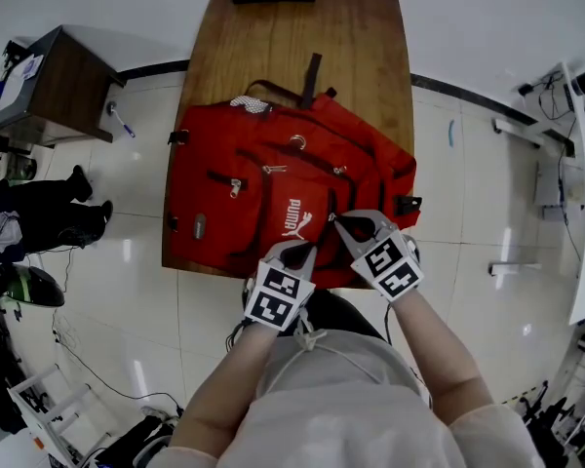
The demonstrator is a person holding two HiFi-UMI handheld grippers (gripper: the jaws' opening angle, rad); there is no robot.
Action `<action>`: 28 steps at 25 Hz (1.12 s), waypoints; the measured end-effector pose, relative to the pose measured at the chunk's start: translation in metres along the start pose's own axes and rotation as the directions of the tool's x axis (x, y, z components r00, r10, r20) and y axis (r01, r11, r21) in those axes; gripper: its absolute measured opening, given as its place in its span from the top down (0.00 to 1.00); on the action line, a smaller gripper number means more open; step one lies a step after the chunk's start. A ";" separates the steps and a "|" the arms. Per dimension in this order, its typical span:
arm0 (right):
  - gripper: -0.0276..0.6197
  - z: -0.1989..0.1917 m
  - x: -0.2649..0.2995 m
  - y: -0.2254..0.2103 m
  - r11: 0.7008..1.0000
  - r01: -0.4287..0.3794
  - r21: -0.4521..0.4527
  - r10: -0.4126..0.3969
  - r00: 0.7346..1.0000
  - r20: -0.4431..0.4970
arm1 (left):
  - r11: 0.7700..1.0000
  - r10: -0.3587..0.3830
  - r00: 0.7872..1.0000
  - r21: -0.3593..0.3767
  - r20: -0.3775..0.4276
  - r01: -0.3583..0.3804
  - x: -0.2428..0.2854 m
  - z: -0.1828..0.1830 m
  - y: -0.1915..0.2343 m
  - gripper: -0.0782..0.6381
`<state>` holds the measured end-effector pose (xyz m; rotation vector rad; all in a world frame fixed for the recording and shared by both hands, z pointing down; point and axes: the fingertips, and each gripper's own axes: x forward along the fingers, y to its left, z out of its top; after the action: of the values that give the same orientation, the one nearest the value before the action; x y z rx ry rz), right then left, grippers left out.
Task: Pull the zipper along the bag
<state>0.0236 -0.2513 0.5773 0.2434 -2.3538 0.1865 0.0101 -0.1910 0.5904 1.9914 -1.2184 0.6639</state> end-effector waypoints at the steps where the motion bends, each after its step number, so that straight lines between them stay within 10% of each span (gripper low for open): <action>1: 0.94 0.002 0.000 -0.005 1.000 0.001 0.020 -0.001 1.000 0.005 | 1.000 0.000 1.000 0.001 0.001 0.000 0.000 0.000 0.000 0.88; 28: 0.87 0.002 0.030 -0.051 0.972 -0.053 0.230 0.043 0.998 0.045 | 0.999 -0.035 0.999 -0.008 -0.023 0.035 0.001 -0.003 -0.004 0.88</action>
<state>0.0127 -0.3045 0.6001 0.3049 -2.3779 0.4848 0.0138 -0.1880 0.5924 1.9893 -1.1685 0.6624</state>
